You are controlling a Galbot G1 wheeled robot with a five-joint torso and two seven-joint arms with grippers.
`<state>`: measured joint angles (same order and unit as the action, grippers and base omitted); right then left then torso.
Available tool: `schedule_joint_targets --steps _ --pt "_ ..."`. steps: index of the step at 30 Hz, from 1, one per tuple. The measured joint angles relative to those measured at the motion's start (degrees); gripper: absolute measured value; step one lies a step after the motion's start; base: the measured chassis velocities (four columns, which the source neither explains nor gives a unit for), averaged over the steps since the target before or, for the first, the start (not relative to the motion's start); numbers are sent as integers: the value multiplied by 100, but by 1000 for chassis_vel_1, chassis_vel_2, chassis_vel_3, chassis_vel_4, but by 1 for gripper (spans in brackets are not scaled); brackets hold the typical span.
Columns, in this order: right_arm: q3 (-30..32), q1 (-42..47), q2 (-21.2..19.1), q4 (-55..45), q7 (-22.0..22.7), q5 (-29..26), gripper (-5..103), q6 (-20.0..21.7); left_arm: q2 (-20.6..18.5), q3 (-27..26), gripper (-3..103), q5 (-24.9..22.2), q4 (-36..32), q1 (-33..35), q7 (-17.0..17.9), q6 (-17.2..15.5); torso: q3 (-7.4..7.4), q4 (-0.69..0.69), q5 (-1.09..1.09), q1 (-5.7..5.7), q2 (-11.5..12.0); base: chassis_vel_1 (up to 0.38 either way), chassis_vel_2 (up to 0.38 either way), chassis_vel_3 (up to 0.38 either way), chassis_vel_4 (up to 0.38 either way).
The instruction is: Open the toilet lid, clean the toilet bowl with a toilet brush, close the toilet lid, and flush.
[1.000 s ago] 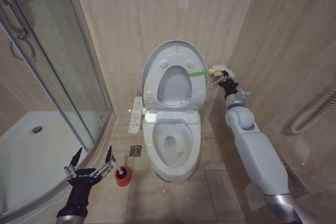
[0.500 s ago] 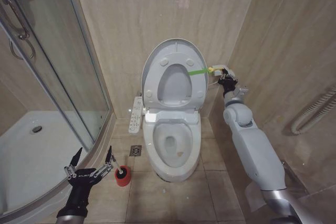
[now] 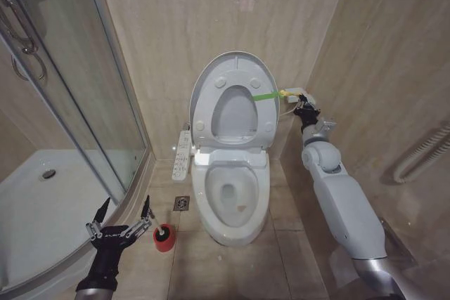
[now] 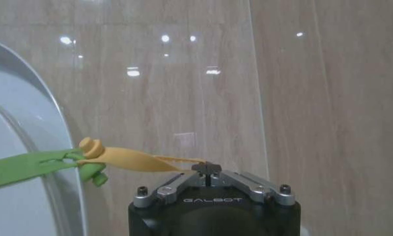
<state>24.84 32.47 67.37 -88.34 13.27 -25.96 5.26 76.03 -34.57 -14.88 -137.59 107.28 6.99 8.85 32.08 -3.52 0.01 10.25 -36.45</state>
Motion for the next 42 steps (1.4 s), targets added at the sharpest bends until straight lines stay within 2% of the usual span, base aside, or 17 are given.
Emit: schedule_joint_targets --steps 10,17,33,42 --pt "-31 -72 31 67 89 47 0 -83 0 0 100 0 0 -1 0 0 3 -2 -1 8 3 -195 127 183 -133" --pt "18 12 16 54 43 98 0 -112 0 0 100 0 0 -1 0 0 -1 -6 -1 -1 1 9 29 -22 -4" --pt "88 203 -60 -125 11 124 0 -134 0 0 100 0 0 0 0 0 1 -3 -1 2 0 12 -12 -12 9" --pt "212 674 -177 -447 -112 253 0 -185 0 0 100 0 0 -1 0 0 1 -4 -1 2 0 0 0 0 0"
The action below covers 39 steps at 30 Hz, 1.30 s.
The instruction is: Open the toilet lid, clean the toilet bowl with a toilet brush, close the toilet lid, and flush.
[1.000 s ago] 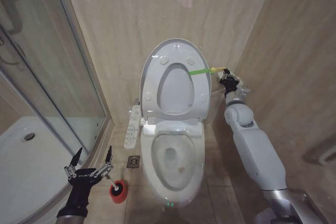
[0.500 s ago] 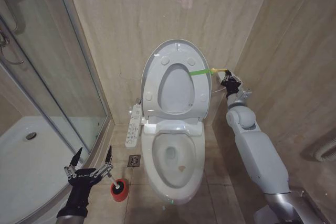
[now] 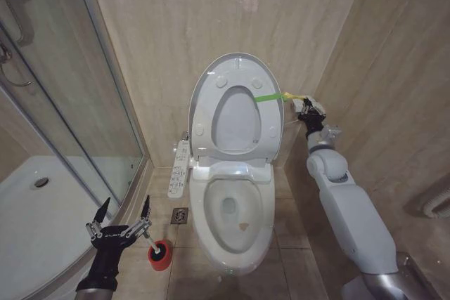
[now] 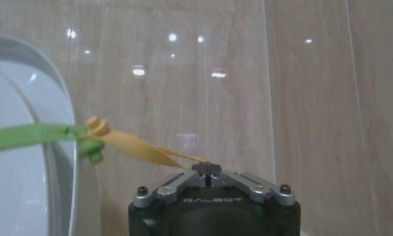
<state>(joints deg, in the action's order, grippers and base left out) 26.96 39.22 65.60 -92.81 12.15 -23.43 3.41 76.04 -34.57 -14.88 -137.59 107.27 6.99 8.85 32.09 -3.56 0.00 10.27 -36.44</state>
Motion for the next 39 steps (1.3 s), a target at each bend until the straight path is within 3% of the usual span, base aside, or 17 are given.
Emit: schedule_joint_targets --steps 11,12,19,20,27,28,34,35,39 --pt "124 474 -60 -403 -159 -23 0 -6 0 0 100 0 0 0 0 0 0 -1 0 0 0 0 0 0 0" --pt "128 512 -55 -432 -169 -30 10 -3 0 0 100 0 0 0 0 0 0 -2 0 0 0 0 0 0 0" --pt "130 629 -53 -558 -195 -46 10 2 0 0 100 0 0 0 0 0 0 -1 0 0 0 0 0 0 0" --pt "136 662 -62 -601 -199 -52 37 3 0 0 100 0 0 0 0 0 0 1 0 0 0 0 0 0 0" --pt "249 919 -119 -812 -244 -81 37 -1 0 0 100 0 0 0 0 0 0 0 0 0 1 0 0 0 0" --pt "286 1010 -134 -888 -254 -94 65 -2 0 0 100 0 0 0 0 0 0 0 1 0 1 0 0 0 0" --pt "393 1319 -184 -1158 -266 -141 65 -19 0 0 100 0 0 0 0 0 0 0 0 0 1 0 0 0 0" --pt "399 1343 -186 -1179 -266 -145 91 -23 0 0 100 0 0 0 0 0 0 0 0 0 1 0 0 0 0" --pt "440 1464 -198 -1343 -265 -174 91 -33 0 0 100 0 0 0 0 0 0 0 0 0 1 0 0 0 0"
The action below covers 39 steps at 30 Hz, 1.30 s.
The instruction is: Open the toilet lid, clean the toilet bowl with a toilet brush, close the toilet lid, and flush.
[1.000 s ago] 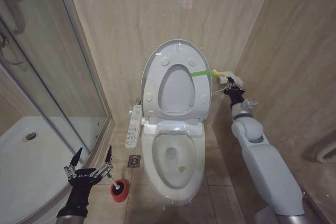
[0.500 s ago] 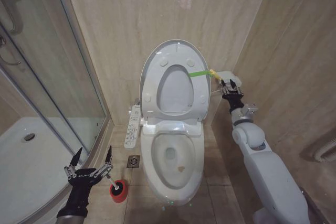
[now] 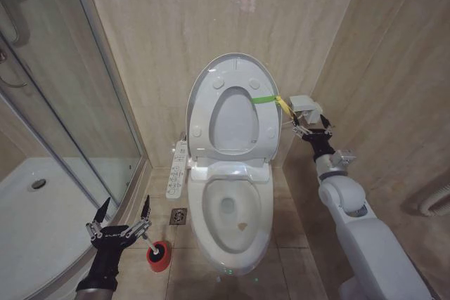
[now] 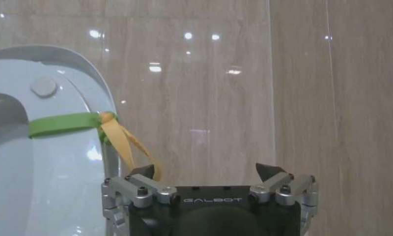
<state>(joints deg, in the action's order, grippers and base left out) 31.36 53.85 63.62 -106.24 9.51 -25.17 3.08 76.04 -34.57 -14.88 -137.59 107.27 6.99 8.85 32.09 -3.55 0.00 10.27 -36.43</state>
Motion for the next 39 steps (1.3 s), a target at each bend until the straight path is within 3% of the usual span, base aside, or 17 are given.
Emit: schedule_joint_targets --steps 4,5,31,39 --pt "32 114 -25 -165 5 -27 91 4 0 0 100 0 0 0 0 0 0 0 0 0 0 0 0 0 0" --pt "45 189 -35 -249 13 -29 100 8 0 0 100 0 0 0 0 0 0 0 0 0 0 0 0 0 0" --pt "111 1893 492 -775 453 589 100 2 0 0 100 0 0 0 0 0 0 0 0 0 0 0 0 0 0" --pt "299 2597 555 -909 474 805 100 -232 0 0 100 0 0 0 0 0 0 -1 0 -1 -1 0 0 0 0"
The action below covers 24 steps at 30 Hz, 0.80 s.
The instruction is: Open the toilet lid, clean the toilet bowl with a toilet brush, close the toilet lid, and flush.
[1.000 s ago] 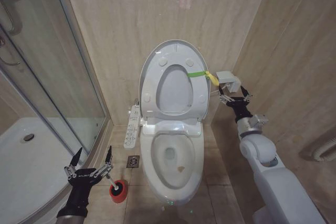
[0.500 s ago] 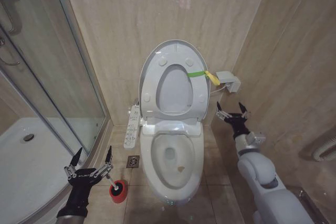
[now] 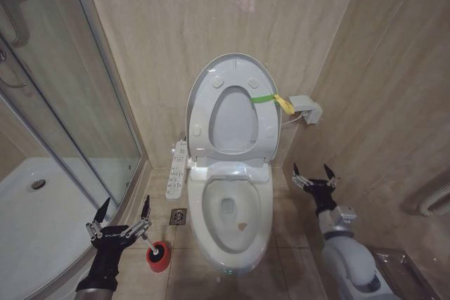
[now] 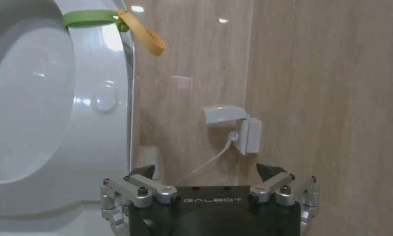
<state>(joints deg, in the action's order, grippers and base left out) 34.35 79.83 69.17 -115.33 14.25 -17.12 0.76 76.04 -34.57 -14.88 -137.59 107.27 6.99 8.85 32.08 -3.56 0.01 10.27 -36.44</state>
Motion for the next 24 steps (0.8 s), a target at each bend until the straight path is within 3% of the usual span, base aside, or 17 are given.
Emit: schedule_joint_targets --steps 14,24 --pt "144 912 279 -549 26 154 100 -252 0 0 100 0 0 0 0 0 0 0 0 0 0 0 0 0 0" --pt "191 1316 659 -731 -85 590 100 -515 0 0 100 0 0 0 0 0 0 1 0 0 0 0 0 0 0"
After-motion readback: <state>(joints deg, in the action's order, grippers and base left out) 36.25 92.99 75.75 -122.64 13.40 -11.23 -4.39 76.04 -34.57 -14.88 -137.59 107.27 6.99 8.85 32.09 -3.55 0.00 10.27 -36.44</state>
